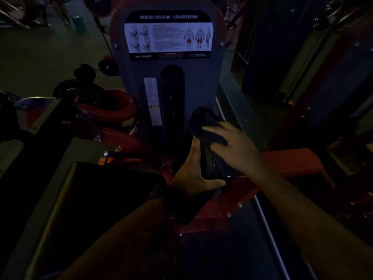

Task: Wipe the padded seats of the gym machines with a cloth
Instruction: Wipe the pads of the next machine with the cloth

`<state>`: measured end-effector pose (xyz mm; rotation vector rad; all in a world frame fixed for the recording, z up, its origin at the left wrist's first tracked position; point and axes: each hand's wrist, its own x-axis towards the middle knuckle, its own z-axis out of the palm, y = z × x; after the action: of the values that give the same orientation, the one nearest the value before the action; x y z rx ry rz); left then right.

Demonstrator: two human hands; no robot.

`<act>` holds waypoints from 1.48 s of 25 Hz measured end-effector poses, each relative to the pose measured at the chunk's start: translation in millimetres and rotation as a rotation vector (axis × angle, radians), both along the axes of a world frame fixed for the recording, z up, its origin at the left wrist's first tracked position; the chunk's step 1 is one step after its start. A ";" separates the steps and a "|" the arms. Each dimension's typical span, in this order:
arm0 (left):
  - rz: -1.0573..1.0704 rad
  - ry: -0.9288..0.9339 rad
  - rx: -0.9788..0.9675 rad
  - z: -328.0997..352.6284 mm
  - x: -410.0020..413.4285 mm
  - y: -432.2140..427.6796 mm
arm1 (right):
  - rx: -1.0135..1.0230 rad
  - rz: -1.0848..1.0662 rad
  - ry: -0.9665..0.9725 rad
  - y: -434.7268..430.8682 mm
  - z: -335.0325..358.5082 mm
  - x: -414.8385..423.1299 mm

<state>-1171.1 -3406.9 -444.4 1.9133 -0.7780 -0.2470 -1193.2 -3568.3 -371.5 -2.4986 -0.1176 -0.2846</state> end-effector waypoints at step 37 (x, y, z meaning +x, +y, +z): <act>0.022 -0.001 0.144 -11.0 3.4 5.0 | -0.174 -0.199 0.175 10.9 23.8 92.9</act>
<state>-1167.8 -3401.9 -455.4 2.0560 -0.7567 -0.2951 -1100.3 -3557.5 -347.7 -2.6989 0.1866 -0.1398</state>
